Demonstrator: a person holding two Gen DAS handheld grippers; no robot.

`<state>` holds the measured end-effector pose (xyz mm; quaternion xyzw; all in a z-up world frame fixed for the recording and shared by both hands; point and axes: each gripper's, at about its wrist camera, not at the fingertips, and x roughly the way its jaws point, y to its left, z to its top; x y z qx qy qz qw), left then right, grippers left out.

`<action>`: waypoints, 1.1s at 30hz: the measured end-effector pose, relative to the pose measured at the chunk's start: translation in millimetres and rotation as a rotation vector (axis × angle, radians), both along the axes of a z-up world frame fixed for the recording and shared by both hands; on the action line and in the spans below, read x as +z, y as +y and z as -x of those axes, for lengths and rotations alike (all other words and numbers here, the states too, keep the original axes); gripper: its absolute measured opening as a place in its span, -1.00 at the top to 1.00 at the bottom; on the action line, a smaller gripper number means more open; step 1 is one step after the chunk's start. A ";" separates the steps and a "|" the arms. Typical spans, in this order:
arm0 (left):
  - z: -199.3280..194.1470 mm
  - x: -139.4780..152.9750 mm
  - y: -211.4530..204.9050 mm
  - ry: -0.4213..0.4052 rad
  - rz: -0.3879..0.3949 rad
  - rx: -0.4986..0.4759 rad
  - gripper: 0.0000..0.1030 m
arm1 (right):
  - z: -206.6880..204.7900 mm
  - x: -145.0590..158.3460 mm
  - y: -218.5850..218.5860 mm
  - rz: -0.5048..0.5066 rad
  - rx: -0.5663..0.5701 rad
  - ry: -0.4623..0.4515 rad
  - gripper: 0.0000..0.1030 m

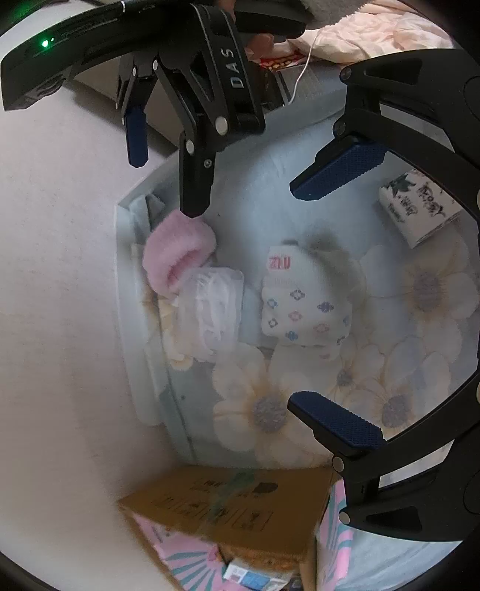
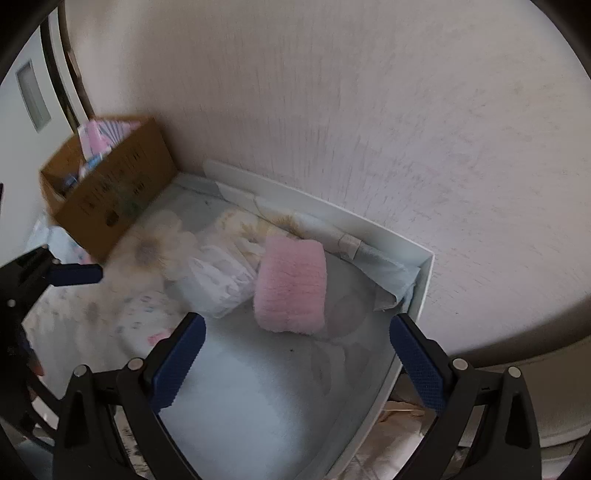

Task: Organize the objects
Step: 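Grasp the white patterned sock with the left tool while the right tool grasps the pink wristband, then carry the sock with the left tool while the right tool carries the pink wristband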

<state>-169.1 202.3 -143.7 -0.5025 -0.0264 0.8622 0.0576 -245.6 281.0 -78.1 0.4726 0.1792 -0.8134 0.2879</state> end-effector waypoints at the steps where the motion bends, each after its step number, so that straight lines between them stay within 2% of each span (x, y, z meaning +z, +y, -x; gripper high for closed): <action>1: 1.7 -2.8 -0.9 -0.004 0.001 0.004 -1.00 | 2.0 -3.8 -1.8 -0.013 0.001 -0.003 -0.93; 4: 6.5 -9.3 -1.0 -0.013 0.008 0.009 -1.00 | 10.0 -17.2 -6.4 -0.047 -0.001 -0.019 -0.92; 14: 10.0 -24.3 2.3 -0.030 -0.005 0.019 -0.98 | 27.7 -44.2 -19.6 -0.109 0.019 -0.059 -0.62; 17: 11.2 -27.1 4.0 -0.038 -0.001 0.015 -0.84 | 28.9 -49.2 -22.3 -0.118 0.028 -0.073 -0.45; 21: 11.7 -31.4 5.9 -0.049 0.005 -0.004 -0.49 | 28.7 -50.0 -21.7 -0.100 0.038 -0.090 -0.36; 24: 10.5 -32.6 5.5 -0.050 -0.005 -0.015 -0.36 | 29.6 -51.0 -21.0 -0.107 0.036 -0.092 -0.21; 33: 7.4 -29.0 -1.3 -0.053 -0.039 -0.011 -0.27 | 32.1 -48.8 -17.8 -0.078 0.009 -0.120 0.11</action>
